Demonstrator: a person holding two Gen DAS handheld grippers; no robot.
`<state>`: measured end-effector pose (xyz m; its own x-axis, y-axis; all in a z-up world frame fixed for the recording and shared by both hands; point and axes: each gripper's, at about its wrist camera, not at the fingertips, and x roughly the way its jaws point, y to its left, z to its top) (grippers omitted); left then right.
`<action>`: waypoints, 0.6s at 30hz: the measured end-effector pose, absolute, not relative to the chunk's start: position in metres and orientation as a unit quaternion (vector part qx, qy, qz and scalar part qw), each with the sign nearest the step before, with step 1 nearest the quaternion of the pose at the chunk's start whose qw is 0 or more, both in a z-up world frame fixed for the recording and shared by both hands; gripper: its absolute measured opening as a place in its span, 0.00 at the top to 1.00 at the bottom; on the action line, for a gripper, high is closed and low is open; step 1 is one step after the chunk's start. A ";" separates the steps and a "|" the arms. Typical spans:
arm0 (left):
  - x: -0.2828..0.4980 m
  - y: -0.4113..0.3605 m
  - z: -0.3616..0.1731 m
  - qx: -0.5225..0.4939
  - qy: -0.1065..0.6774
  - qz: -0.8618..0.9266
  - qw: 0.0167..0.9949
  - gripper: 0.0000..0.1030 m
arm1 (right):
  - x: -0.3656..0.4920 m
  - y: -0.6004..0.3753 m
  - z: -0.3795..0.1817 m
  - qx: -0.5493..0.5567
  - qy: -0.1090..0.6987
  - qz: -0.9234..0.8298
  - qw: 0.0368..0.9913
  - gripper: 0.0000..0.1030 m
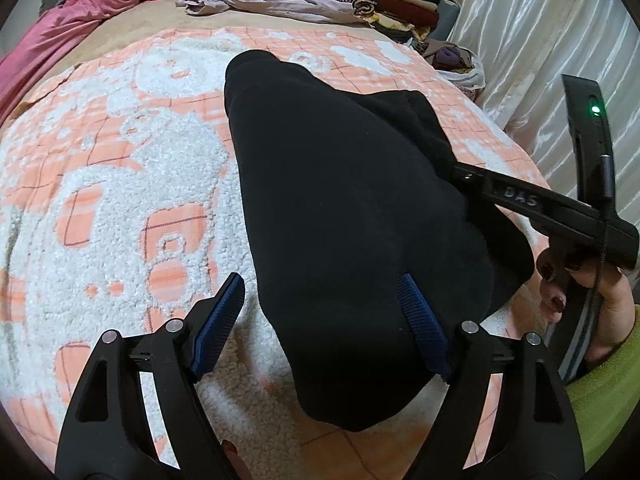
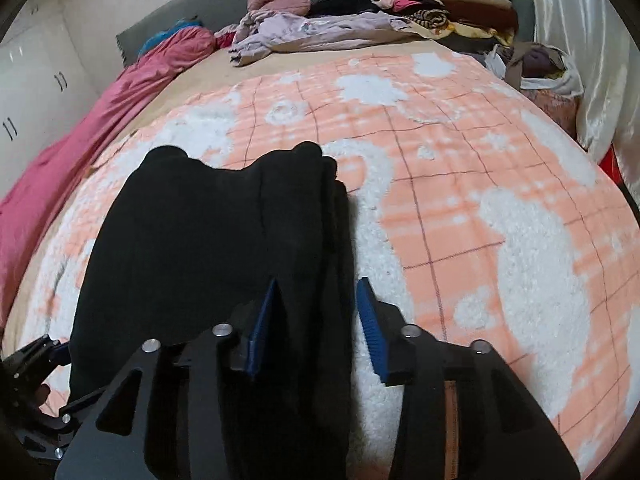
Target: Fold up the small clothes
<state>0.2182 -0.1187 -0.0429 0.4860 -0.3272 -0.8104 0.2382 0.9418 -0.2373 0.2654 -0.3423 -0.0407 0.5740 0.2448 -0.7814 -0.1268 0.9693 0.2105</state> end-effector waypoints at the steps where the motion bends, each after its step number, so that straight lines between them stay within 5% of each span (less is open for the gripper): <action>1: 0.218 -0.118 -0.042 -0.047 0.480 -0.164 0.861 0.29 | 0.262 -0.345 -0.037 0.078 0.445 0.113 0.885 0.60; 4: 0.216 -0.118 -0.039 -0.040 0.476 -0.162 0.863 0.29 | 0.249 -0.352 -0.021 0.095 0.422 0.127 0.893 0.54; 6: 0.215 -0.118 -0.037 -0.040 0.476 -0.162 0.863 0.29 | 0.237 -0.359 -0.010 0.106 0.404 0.133 0.899 0.36; 11: 0.207 -0.119 -0.030 -0.038 0.470 -0.165 0.866 0.29 | 0.207 -0.375 0.022 0.121 0.365 0.143 0.912 0.16; 18: 0.198 -0.120 -0.018 -0.042 0.460 -0.165 0.871 0.29 | 0.165 -0.390 0.058 0.114 0.320 0.136 0.931 0.07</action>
<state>0.1978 -0.1205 -0.0183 0.5214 -0.3267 -0.7883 0.2496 0.9418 -0.2252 0.1654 -0.3901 0.0576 0.7585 0.3260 -0.5642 -0.1807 0.9371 0.2986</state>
